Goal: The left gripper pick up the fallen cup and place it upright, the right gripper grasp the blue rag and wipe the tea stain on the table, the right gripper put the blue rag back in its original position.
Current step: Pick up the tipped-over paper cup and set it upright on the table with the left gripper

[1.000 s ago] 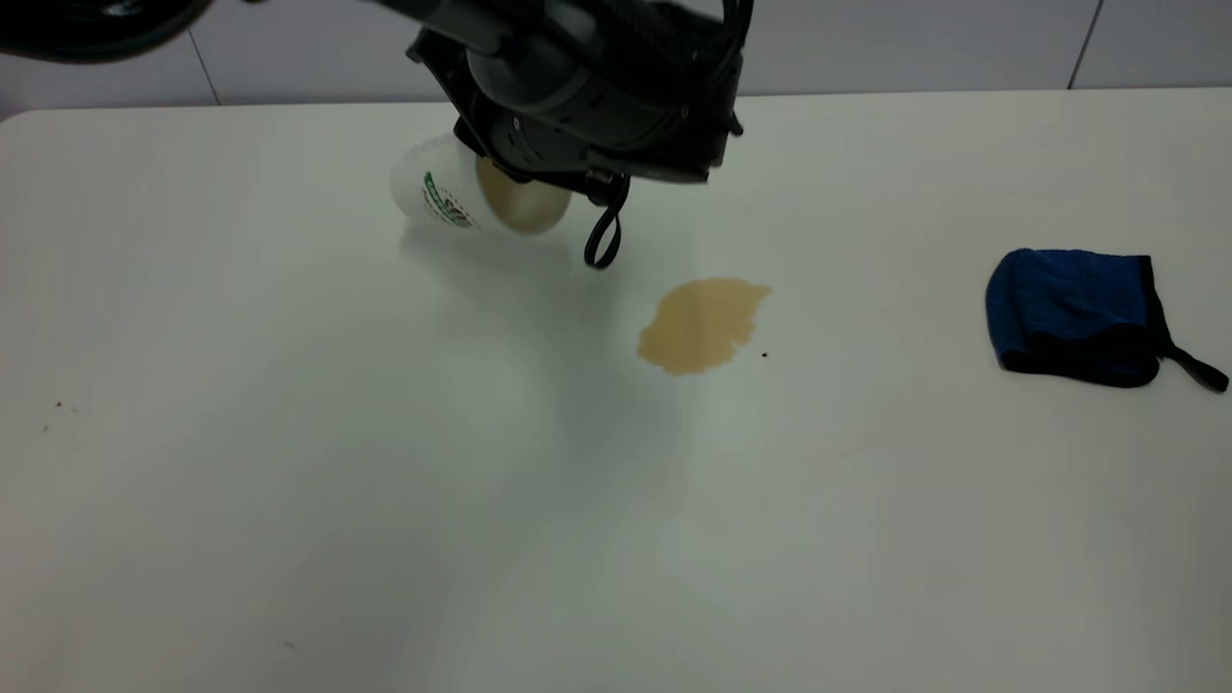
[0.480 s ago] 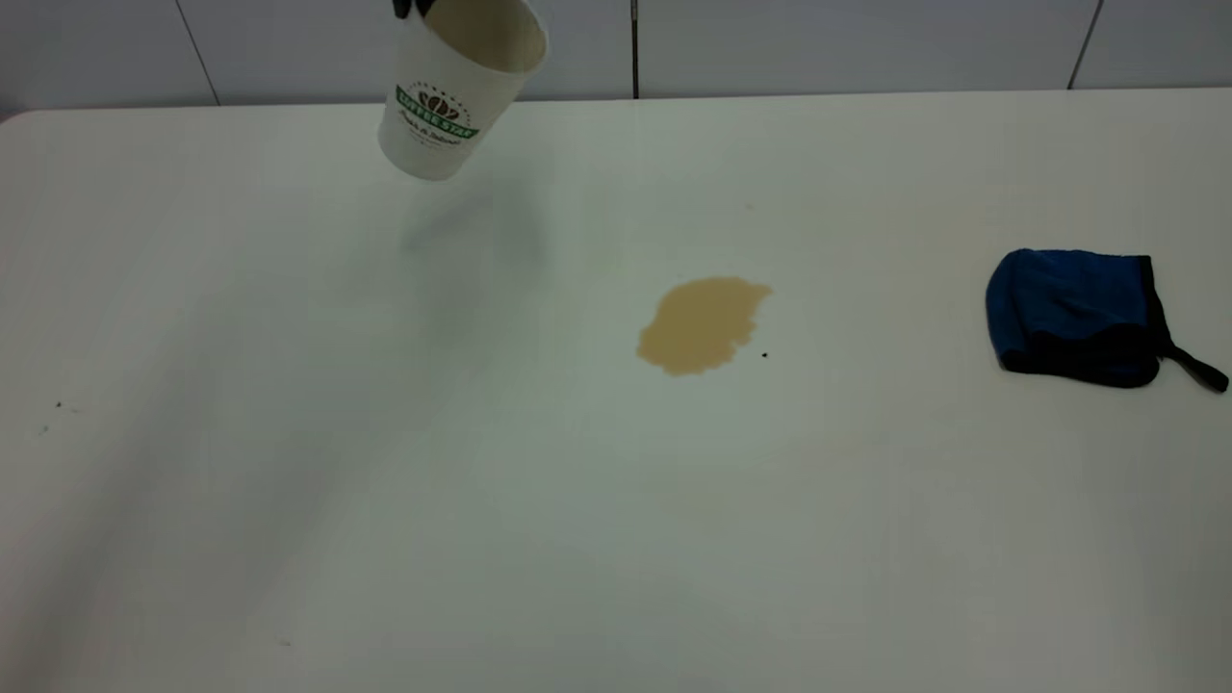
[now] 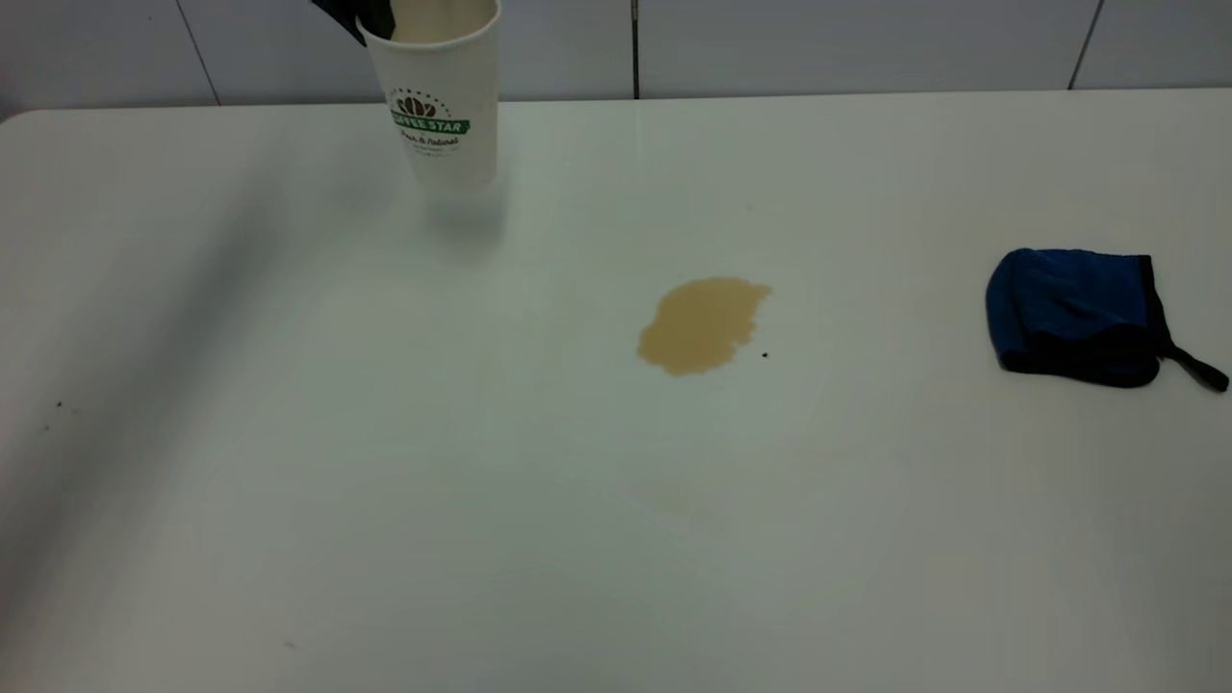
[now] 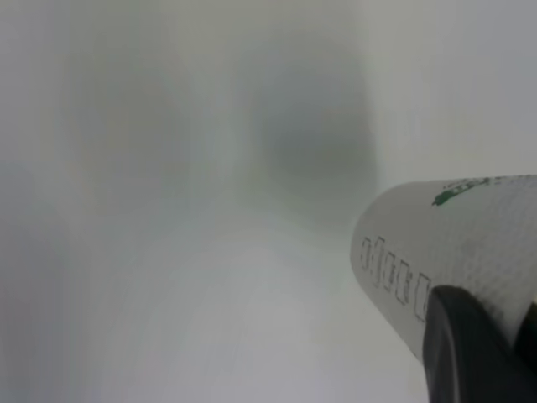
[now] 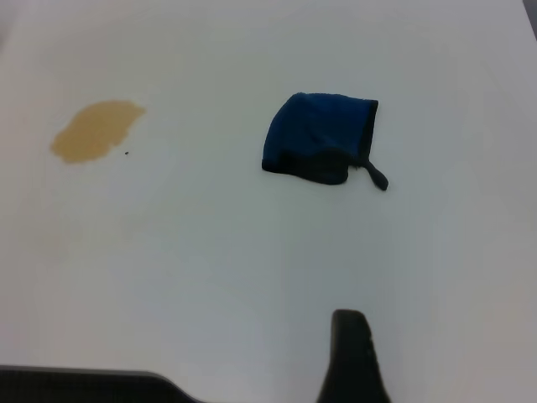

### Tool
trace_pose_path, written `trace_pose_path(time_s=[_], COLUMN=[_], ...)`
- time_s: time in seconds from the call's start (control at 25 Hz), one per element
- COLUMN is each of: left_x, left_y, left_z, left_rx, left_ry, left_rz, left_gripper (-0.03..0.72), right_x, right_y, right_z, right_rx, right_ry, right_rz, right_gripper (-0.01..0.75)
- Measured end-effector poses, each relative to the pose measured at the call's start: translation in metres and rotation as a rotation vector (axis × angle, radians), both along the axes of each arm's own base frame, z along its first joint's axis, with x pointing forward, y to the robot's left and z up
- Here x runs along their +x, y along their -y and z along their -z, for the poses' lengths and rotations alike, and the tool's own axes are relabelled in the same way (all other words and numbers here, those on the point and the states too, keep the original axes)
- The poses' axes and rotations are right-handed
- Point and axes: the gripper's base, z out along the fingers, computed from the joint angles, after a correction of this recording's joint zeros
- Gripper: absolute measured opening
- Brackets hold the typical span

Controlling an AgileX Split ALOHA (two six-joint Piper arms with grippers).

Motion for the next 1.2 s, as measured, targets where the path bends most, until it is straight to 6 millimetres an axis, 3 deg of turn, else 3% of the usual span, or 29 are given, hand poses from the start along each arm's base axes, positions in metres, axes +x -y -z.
trace_pose_path(time_s=[0.32,0.64,0.8,1.08,1.2], left_x=[0.005,0.007,0.007,0.007,0.007], left_y=[0.004,0.006,0.006,0.006,0.003], left_z=[0.057,0.065,0.065,0.062,0.05], left_rx=[-0.073,-0.076,-0.074,-0.072,-0.045], left_ry=[-0.073,-0.054,-0.048,-0.039,-0.02], left_rz=[0.01,0.052,0.062,0.067,0.079], left_gripper=[0.045,0.11,0.228,0.555,0.647], right_x=[0.0,0.0,0.0,0.0,0.0], right_y=[0.0,0.0,0.0,0.0,0.0], right_z=[0.0,0.0,0.0,0.0,0.0], right_rx=[0.0,0.0,0.0,0.0,0.0], right_ry=[0.0,0.0,0.0,0.0,0.0], right_rz=[0.0,0.0,0.0,0.0,0.0], right_gripper=[0.586,0.586,0.586,0.586,0.586])
